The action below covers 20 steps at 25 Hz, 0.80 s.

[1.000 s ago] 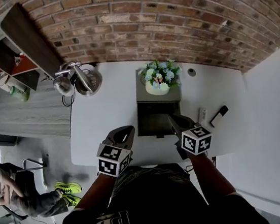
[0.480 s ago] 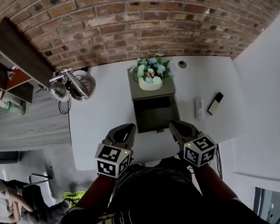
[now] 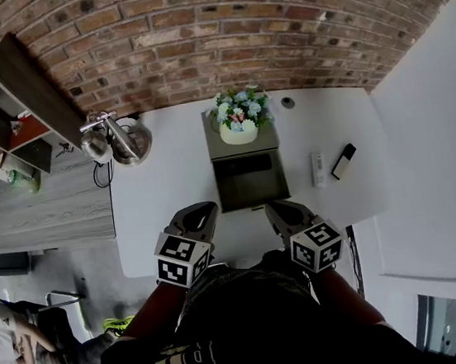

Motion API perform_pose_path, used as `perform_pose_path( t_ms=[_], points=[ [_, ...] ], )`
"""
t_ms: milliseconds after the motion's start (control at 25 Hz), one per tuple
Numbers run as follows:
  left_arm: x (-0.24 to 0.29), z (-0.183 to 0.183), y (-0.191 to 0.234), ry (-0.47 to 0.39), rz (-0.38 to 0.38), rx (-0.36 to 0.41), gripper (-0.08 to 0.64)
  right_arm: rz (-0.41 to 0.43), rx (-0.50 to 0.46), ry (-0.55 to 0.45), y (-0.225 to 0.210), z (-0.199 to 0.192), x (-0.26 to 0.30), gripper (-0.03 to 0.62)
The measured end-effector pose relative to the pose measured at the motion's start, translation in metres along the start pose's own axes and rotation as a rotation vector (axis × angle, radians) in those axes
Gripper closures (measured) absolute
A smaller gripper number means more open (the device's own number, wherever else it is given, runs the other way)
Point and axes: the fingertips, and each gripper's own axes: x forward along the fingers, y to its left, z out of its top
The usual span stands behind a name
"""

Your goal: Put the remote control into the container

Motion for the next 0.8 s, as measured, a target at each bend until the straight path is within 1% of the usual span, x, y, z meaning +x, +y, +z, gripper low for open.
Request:
perform_pose_path(
  t_ms=[160,280,400,600,800],
  points=[
    [0.0,-0.006,-0.002,0.01,0.005,0.023,0.554,-0.003,-0.008,0.008,0.005,-0.008,-0.003,0.584],
    [0.001,-0.01,-0.004,0.012,0.005,0.009,0.552,-0.012,0.001,0.017,0.005,-0.014,-0.005,0.584],
    [0.006,-0.014,-0.01,0.033,-0.011,0.027,0.552,-0.028,0.004,0.021,0.002,-0.017,-0.009,0.584],
    [0.018,-0.018,-0.021,0.067,-0.045,0.028,0.552,-0.049,0.01,0.017,-0.012,-0.019,-0.016,0.584],
    [0.036,-0.027,-0.032,0.122,-0.055,0.092,0.552,-0.075,0.004,0.035,-0.036,-0.025,-0.019,0.584]
  ],
)
